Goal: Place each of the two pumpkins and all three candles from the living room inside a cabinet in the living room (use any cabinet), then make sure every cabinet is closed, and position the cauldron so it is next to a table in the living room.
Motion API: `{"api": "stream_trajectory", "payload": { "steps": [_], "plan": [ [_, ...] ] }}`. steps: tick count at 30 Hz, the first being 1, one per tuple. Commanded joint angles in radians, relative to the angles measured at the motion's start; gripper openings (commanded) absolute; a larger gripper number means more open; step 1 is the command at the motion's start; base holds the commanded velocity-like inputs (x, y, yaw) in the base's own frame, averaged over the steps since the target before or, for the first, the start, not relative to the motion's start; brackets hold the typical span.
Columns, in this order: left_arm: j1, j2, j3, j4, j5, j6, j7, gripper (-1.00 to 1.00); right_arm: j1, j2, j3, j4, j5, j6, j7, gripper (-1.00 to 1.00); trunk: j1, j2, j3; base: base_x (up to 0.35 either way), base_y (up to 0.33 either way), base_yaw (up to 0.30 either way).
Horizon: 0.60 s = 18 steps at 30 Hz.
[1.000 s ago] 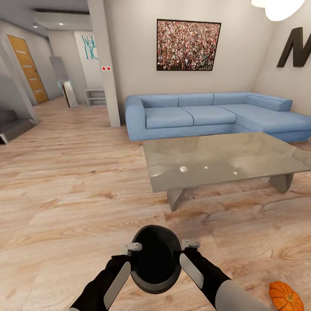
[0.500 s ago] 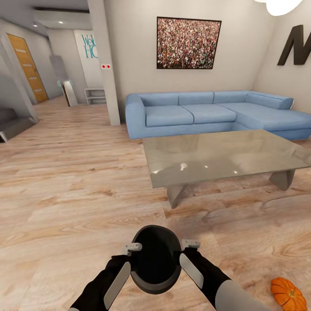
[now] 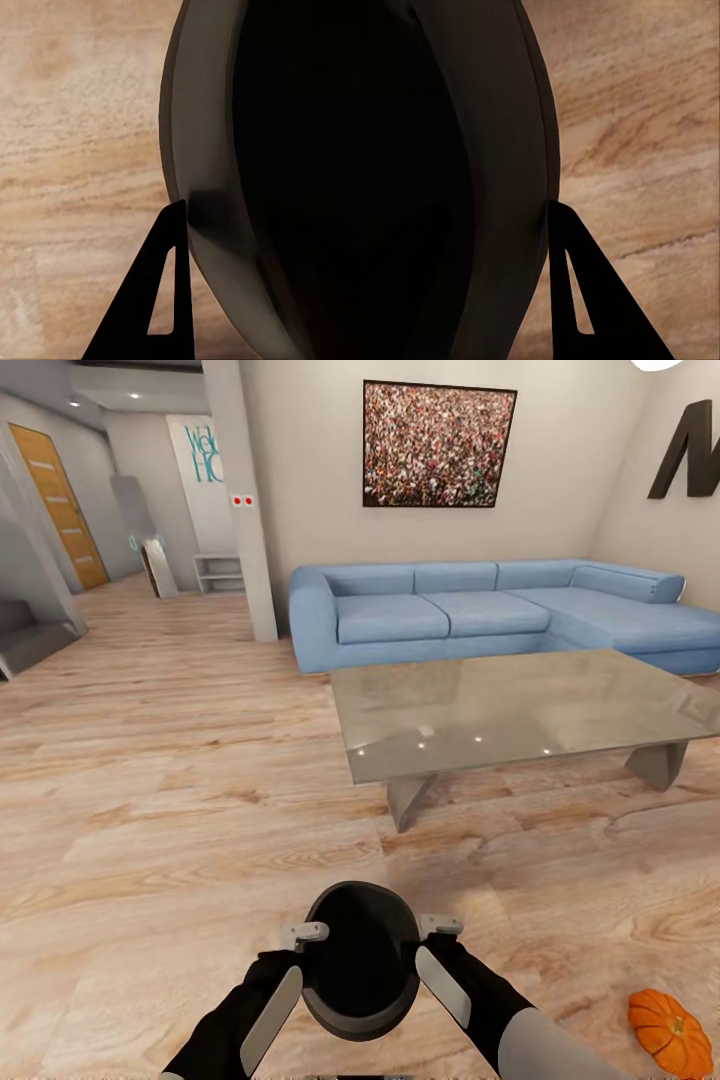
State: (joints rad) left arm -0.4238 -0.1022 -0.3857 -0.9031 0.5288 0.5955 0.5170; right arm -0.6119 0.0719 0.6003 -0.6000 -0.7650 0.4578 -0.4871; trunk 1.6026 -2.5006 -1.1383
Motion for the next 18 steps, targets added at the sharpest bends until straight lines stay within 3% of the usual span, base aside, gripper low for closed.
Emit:
{"api": "stream_trajectory", "payload": {
  "steps": [1, 11, 18],
  "plan": [
    [-0.001, 0.001, -0.004, -0.075, 0.03, -0.013, 0.009, -1.0, -0.002, -0.005, -0.005, -0.001, -0.014, 0.001, -0.007, -1.0, 0.0, -0.001, -0.001, 0.0, 0.0, 0.0],
    [-0.001, 0.001, -0.004, -0.08, 0.03, -0.009, 0.009, -1.0, -0.002, -0.005, -0.005, -0.002, -0.014, 0.001, -0.007, -1.0, 0.0, -0.001, -0.001, 0.003, 0.0, 0.0],
    [-0.001, 0.001, -0.003, -0.082, 0.03, 0.014, 0.009, -1.0, -0.002, -0.005, -0.005, -0.003, -0.014, 0.001, -0.007, -1.0, 0.0, -0.001, -0.001, 0.156, 0.0, 0.0]
  ]
}}
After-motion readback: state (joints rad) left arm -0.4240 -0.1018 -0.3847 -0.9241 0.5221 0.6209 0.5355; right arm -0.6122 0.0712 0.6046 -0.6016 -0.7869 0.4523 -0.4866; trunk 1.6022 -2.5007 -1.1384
